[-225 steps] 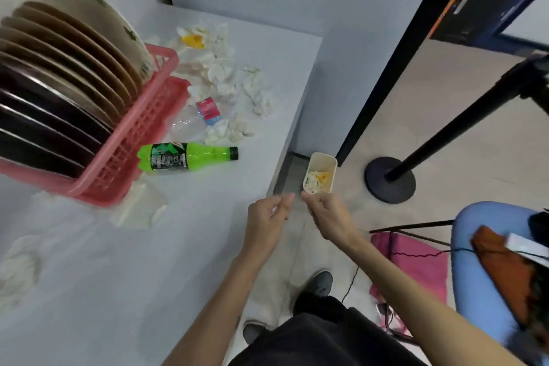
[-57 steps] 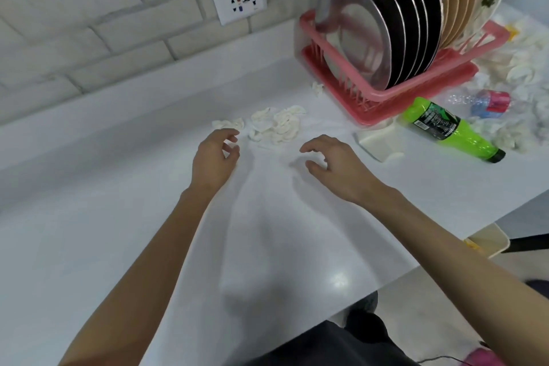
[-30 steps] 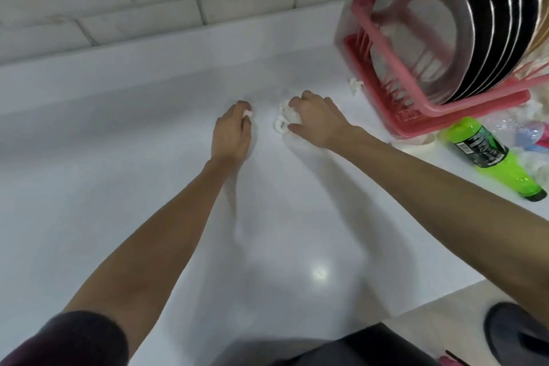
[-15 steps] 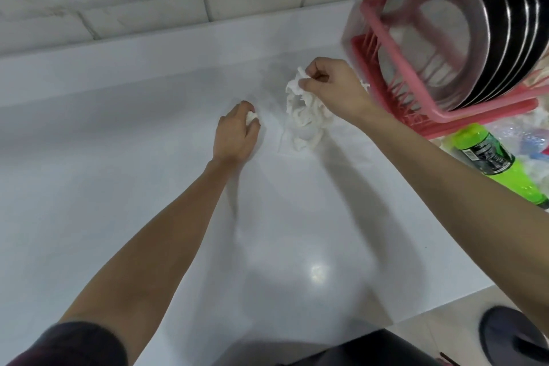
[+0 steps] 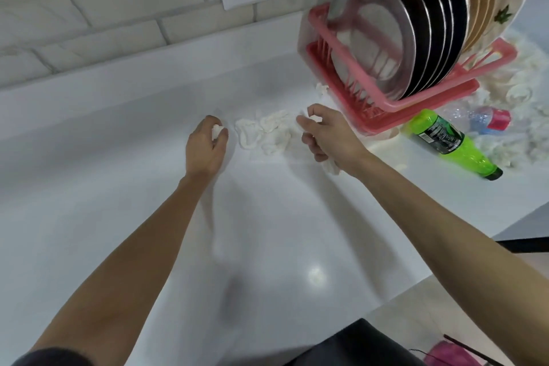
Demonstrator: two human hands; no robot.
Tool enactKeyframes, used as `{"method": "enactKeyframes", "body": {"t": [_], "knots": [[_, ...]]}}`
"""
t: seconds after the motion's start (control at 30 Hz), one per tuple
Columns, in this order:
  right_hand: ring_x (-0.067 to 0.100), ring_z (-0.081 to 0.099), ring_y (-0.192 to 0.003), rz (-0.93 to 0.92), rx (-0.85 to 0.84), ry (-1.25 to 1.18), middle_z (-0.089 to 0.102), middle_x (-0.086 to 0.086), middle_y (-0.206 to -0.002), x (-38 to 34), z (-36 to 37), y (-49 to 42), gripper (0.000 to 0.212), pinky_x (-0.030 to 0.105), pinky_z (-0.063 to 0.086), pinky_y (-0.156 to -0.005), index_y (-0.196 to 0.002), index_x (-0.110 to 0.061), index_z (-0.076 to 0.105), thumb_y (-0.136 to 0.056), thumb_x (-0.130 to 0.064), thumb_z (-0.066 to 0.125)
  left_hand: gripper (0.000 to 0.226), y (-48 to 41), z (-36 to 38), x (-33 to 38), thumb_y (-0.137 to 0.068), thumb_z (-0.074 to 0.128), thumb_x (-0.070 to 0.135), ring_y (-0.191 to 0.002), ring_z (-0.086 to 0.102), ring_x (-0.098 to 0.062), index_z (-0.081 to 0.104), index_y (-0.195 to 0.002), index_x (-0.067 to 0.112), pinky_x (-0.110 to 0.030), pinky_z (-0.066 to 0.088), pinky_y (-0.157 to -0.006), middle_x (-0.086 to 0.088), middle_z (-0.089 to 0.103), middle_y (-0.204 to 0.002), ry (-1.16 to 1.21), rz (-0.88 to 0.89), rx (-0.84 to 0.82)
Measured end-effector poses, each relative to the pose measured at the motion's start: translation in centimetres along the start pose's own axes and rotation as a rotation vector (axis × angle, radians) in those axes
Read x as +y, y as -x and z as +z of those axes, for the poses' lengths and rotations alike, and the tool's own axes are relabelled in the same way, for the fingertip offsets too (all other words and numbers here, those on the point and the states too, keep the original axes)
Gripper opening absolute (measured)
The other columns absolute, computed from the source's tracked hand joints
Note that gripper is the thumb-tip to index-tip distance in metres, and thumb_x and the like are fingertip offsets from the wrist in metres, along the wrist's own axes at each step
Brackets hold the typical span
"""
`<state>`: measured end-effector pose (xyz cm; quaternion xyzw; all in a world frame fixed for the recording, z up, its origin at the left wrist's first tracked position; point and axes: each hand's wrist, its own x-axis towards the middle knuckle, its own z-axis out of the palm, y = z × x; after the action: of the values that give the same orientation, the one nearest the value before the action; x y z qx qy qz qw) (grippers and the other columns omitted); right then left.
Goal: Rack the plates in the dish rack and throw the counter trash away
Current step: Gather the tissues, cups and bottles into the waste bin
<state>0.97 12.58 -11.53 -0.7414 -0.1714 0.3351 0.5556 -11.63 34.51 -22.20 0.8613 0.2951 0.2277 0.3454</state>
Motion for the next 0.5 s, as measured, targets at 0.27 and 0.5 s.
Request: {"method": "enactKeyframes", "body": {"t": [0.27, 0.5], "knots": [[0.016, 0.027, -0.048, 0.19, 0.146, -0.234, 0.035, 0.004, -0.057, 4.9, -1.2, 2.9, 0.046, 0.022, 0.024, -0.044, -0.057, -0.014, 0.038, -0.094, -0.029, 0.061, 0.032, 5.7, 0.7, 2.3, -0.098, 0.054, 0.021, -0.058, 0.032, -0.009, 0.047, -0.072, 0.006, -0.027, 0.029, -0.058, 0.005, 0.037, -0.064, 0.289, -0.154, 0.062], [0.011, 0.059, -0.085, -0.251, 0.192, 0.234, 0.063, 0.002, -0.091, 11.7, -0.8, 6.6, 0.008, 0.029, 0.046, -0.077, -0.09, -0.009, 0.062, -0.095, -0.01, 0.056, 0.033, 10.6, 1.8, 4.9, -0.099, 0.055, 0.013, -0.054, 0.032, -0.006, 0.048, -0.068, 0.007, -0.02, 0.027, -0.054, 0.009, 0.036, -0.059, 0.299, -0.105, -0.049]]}}
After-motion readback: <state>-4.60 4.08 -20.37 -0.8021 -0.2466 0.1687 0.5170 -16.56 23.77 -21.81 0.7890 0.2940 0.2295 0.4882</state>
